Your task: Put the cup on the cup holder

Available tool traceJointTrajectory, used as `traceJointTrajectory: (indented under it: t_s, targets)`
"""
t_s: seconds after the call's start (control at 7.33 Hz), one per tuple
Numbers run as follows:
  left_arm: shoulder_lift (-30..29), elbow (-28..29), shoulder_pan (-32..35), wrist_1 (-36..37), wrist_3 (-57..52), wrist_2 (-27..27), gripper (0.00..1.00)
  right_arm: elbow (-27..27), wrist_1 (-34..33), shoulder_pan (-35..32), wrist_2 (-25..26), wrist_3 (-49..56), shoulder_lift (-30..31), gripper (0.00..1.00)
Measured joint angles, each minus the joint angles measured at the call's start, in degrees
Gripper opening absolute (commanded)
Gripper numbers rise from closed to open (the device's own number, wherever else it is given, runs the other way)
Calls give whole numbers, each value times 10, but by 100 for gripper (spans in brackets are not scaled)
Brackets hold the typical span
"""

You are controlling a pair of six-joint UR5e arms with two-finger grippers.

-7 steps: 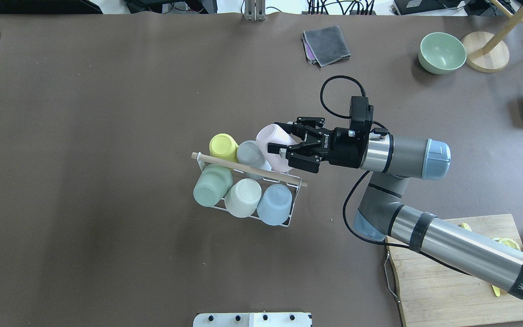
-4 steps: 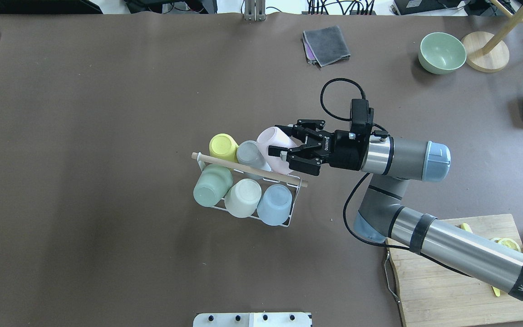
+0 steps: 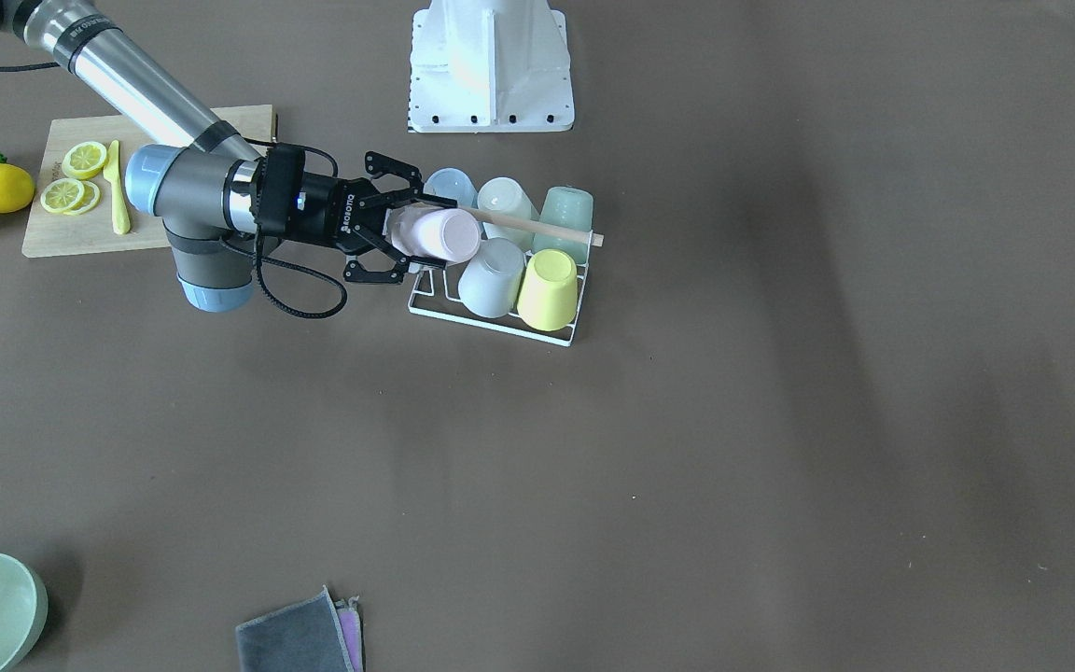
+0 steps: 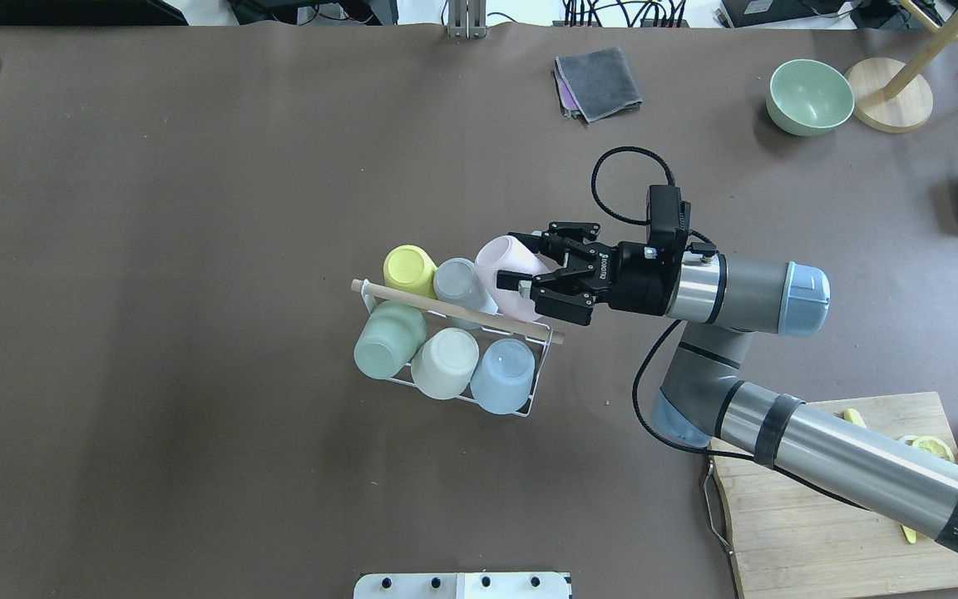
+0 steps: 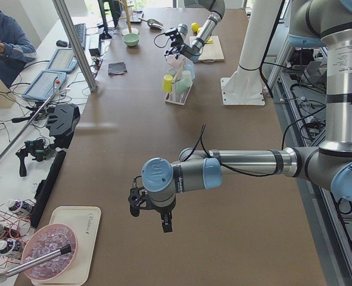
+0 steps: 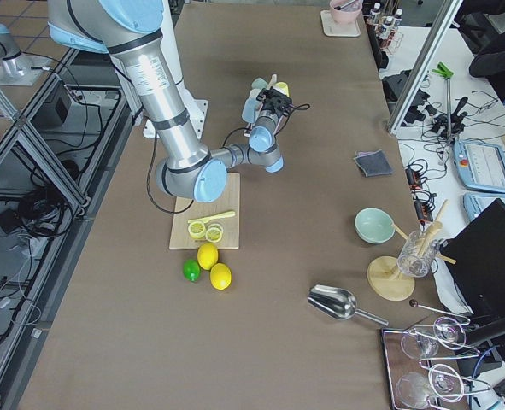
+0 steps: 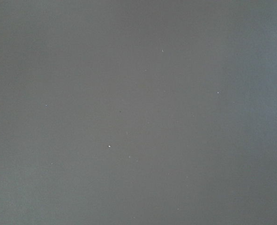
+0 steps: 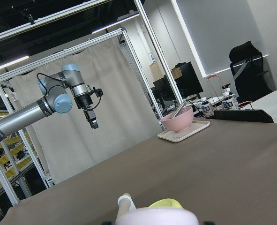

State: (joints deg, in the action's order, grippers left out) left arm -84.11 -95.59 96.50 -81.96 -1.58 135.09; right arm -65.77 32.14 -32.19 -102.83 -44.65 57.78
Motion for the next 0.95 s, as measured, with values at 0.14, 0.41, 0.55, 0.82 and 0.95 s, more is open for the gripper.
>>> traceJointTrajectory:
  t_s: [0.14, 0.41, 0.55, 0.82, 0.95]
  targets:
    - [0, 0, 0, 0, 0, 0, 98, 0, 1, 0, 0, 0, 2, 0]
    - [0, 0, 0, 0, 0, 0, 98, 0, 1, 1, 0, 1, 6, 0]
    - [0, 0, 0, 0, 0, 0, 98, 1, 1, 1, 0, 1, 7, 0]
    - [0, 0, 0, 0, 0, 0, 98, 3, 1, 2, 0, 3, 7, 0]
    - [0, 0, 0, 0, 0, 0, 98, 4, 2, 3, 0, 3, 7, 0]
